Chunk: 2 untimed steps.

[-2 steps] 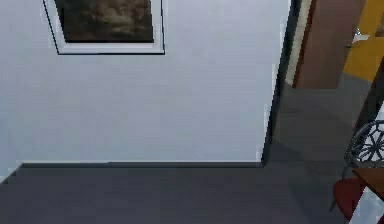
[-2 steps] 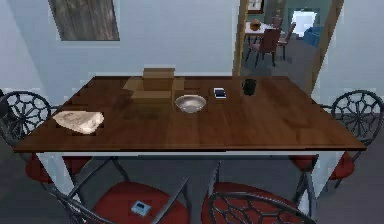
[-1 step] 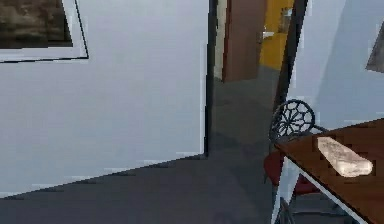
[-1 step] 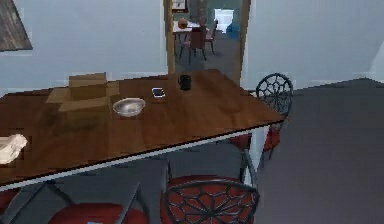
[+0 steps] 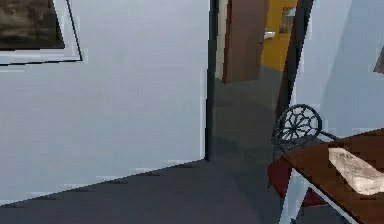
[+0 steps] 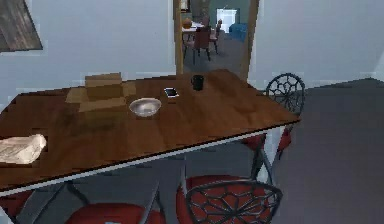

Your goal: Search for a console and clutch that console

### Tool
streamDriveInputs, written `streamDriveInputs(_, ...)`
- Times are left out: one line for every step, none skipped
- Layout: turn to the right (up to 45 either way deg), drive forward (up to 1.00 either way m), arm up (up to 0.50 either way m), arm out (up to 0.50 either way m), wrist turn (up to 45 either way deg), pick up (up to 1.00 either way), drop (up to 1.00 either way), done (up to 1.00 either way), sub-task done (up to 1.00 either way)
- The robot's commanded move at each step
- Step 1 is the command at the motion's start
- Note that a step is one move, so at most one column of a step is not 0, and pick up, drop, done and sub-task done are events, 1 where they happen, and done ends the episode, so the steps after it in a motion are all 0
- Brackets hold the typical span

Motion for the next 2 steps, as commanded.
streamDriveInputs(6.0,0.0,0.0,0.0,0.0,0.0,0.0,0.0,0.0)
streamDriveInputs(0.0,0.3,0.0,0.0,0.0,0.0,0.0,0.0,0.0)
